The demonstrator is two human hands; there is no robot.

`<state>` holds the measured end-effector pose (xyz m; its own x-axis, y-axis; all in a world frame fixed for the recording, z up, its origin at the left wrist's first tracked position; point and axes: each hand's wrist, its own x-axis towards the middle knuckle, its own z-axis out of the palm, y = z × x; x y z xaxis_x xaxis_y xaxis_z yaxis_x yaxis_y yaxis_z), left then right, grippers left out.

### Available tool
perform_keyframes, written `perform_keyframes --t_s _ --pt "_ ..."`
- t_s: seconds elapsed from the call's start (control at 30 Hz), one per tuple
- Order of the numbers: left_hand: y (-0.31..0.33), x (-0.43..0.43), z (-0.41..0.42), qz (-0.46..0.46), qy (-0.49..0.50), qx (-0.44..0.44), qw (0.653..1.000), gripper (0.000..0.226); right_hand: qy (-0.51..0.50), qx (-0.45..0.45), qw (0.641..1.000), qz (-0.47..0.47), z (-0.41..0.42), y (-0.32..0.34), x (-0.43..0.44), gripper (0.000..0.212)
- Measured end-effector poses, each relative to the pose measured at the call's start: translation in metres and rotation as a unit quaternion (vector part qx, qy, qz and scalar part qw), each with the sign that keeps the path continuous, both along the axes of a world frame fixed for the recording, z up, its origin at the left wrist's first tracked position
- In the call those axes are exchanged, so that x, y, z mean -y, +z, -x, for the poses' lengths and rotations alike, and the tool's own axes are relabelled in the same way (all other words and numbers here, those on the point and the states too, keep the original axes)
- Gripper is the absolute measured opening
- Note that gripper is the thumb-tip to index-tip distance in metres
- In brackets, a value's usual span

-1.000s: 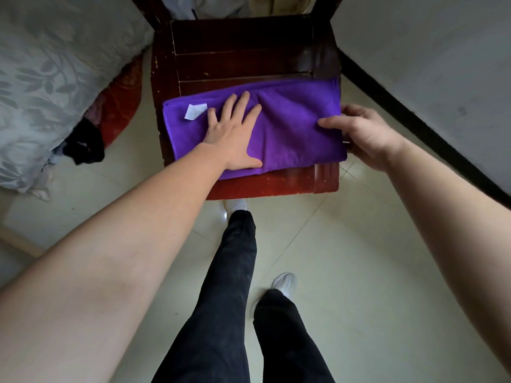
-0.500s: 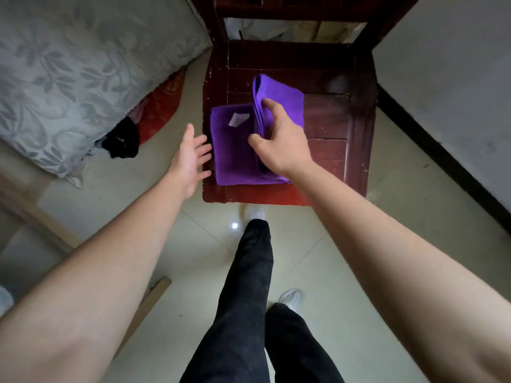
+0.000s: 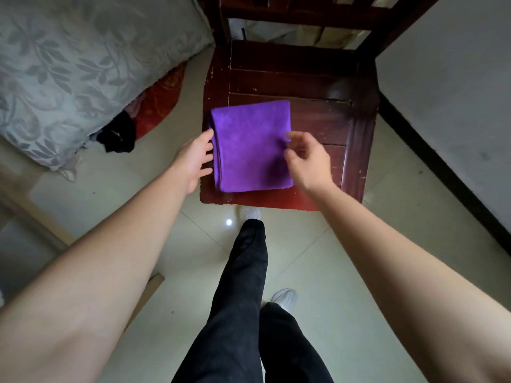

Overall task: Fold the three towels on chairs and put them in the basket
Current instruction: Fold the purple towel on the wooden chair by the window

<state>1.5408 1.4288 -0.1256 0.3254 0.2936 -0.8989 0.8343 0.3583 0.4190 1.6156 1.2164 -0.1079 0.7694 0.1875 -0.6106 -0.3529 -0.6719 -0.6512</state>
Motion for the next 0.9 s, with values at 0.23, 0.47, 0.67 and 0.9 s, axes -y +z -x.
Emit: perform_keyframes --t_s 0.23,0.47,0.67,0.9 --pt "-0.009 0.006 -0.017 -0.028 0.000 -0.006 1.000 0.038 -0.167 -0.203 0.963 -0.064 -0.040 -0.018 0.006 0.028" --pt "-0.016 0.008 -0.019 0.061 -0.019 -0.009 0.998 0.043 -0.123 -0.334 0.929 -0.102 -0.045 -0.020 -0.010 0.020" --pt "-0.010 0.010 -0.016 0.137 -0.083 0.017 0.987 0.042 -0.077 -0.388 0.915 -0.082 -0.051 -0.017 0.003 0.024" --pt "0.030 0.025 0.003 0.134 -0.096 0.057 0.985 0.039 -0.045 -0.401 0.906 -0.128 -0.043 0.004 0.050 0.018"
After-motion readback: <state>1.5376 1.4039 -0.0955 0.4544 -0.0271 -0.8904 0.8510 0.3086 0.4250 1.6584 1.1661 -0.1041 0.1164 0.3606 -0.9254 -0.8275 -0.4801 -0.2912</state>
